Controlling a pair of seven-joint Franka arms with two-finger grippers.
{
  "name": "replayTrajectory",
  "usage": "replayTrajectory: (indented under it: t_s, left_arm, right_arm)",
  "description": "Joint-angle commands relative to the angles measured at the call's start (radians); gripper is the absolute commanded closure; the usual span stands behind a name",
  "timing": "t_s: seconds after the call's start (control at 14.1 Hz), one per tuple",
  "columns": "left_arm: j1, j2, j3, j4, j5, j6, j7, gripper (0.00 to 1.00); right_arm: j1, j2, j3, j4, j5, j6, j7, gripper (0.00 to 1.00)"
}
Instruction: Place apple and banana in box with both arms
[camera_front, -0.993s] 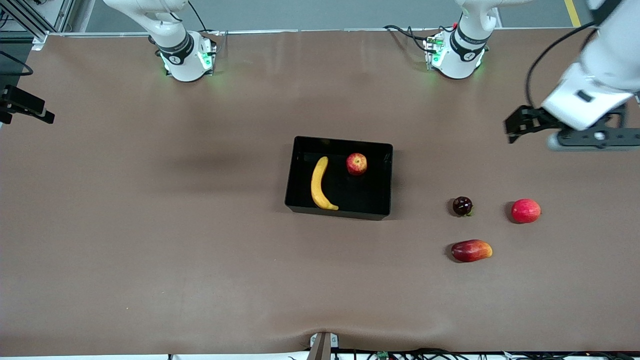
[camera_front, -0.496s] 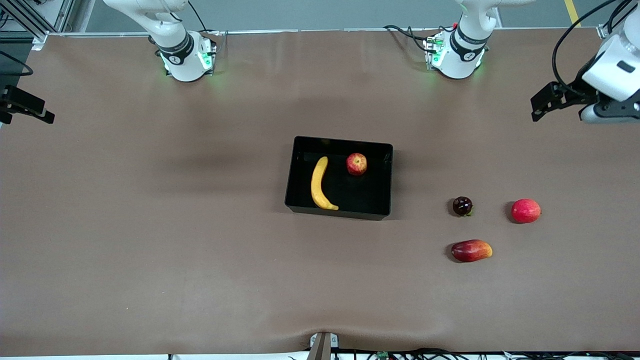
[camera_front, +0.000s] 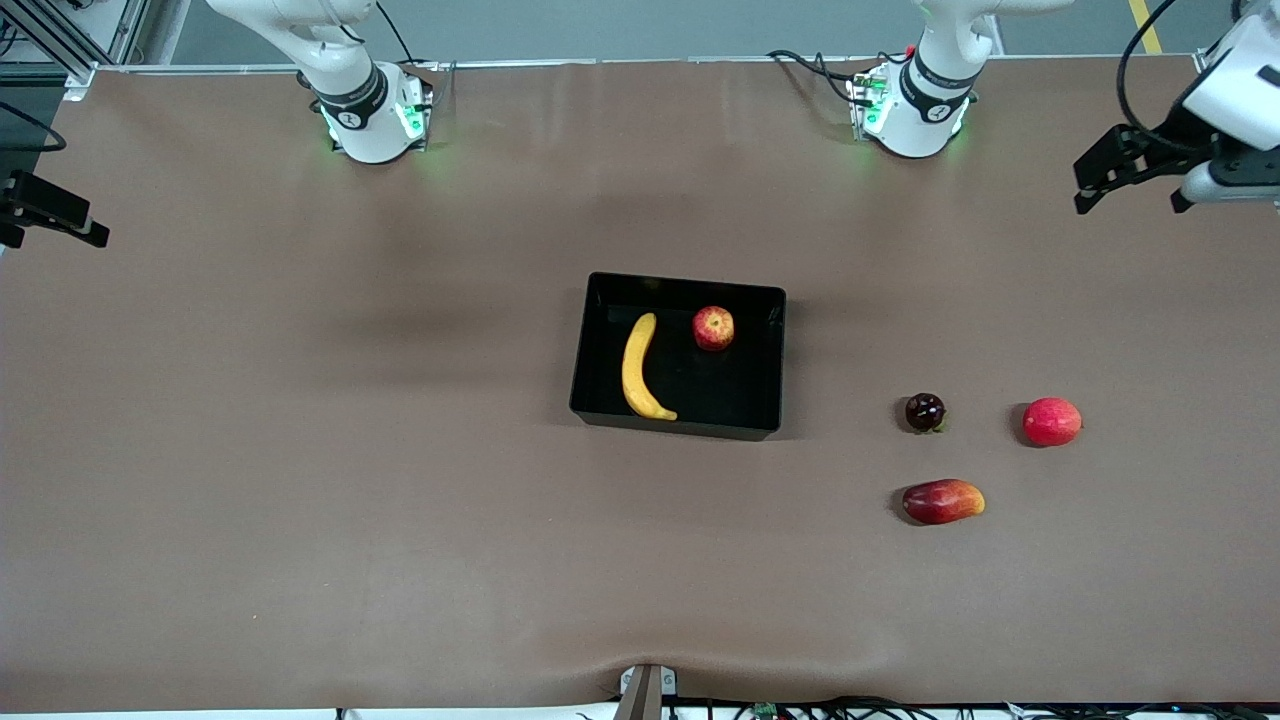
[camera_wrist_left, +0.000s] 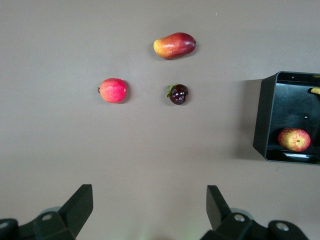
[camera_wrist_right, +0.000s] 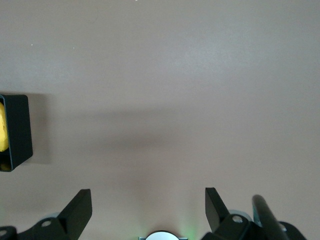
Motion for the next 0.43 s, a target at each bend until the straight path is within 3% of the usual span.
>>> replayTrajectory:
  t_s: [0.0, 0.35]
  left_arm:
    - [-0.035, 0.006, 0.032, 0.033, -0.021, -0.021, 0.028, 0.00]
    - [-0.026, 0.035, 0.028, 0.047, -0.025, -0.023, 0.028, 0.00]
  right_arm:
    - [-0.008, -0.006, 0.009, 0.001, -0.002, -0.005, 0.013, 0.00]
    - [-0.015, -0.007, 0.016, 0.000, -0.003, -0.005, 0.042, 0.00]
